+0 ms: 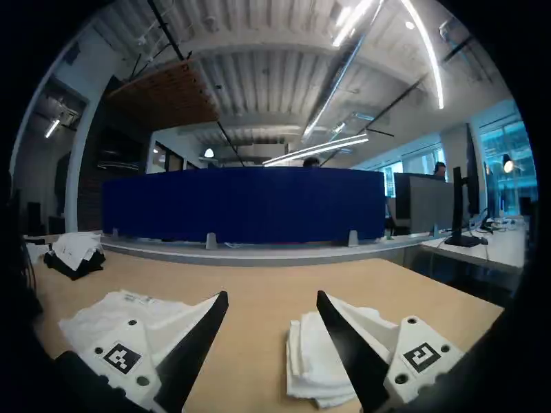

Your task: Fold towel

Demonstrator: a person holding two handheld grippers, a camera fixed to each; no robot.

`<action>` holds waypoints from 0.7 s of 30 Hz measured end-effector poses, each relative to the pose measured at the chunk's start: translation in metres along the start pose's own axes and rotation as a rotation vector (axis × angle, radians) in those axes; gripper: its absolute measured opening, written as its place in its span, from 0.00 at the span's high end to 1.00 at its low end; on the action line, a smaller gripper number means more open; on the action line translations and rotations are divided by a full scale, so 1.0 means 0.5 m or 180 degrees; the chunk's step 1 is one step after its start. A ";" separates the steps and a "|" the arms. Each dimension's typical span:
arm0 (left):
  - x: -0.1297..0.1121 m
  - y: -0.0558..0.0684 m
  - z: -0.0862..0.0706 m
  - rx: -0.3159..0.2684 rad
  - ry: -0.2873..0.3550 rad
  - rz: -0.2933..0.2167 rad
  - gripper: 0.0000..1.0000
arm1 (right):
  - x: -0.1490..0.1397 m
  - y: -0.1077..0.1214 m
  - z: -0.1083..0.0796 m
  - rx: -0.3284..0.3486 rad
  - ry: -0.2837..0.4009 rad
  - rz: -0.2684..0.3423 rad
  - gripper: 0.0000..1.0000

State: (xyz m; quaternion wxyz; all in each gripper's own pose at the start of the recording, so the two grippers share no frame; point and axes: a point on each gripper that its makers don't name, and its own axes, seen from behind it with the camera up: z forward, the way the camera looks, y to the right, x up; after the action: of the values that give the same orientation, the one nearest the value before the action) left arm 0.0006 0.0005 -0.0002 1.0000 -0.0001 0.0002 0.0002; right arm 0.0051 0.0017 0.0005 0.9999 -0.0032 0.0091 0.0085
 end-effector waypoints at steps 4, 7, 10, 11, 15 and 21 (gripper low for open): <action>0.048 0.035 -0.011 -0.0030 0.0057 0.0033 0.04 | 0.029 0.002 -0.004 0.0008 0.0034 0.0108 0.00; 0.082 0.047 -0.014 -0.0060 0.0082 0.0033 0.04 | 0.056 0.007 -0.008 -0.0002 0.0039 0.0123 0.00; 0.119 0.052 -0.018 -0.0073 0.0085 0.0018 0.05 | 0.090 0.012 -0.015 -0.0039 0.0036 0.0090 0.00; 0.131 0.054 -0.019 -0.0076 0.0085 0.0011 0.04 | 0.102 0.012 -0.017 -0.0048 0.0032 0.0075 0.00; 0.185 0.059 -0.023 -0.0101 0.0073 -0.0001 0.05 | 0.156 0.010 -0.023 -0.0058 0.0023 -0.0002 0.00; 0.266 0.050 -0.025 -0.0073 0.0012 -0.0046 0.05 | 0.245 0.005 -0.032 -0.0058 -0.0020 -0.0090 0.00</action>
State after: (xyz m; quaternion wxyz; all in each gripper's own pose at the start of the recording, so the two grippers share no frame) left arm 0.1335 0.0253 -0.0125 0.9999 -0.0115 0.0021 -0.0070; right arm 0.1271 0.0062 -0.0175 0.9999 -0.0125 0.0058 -0.0055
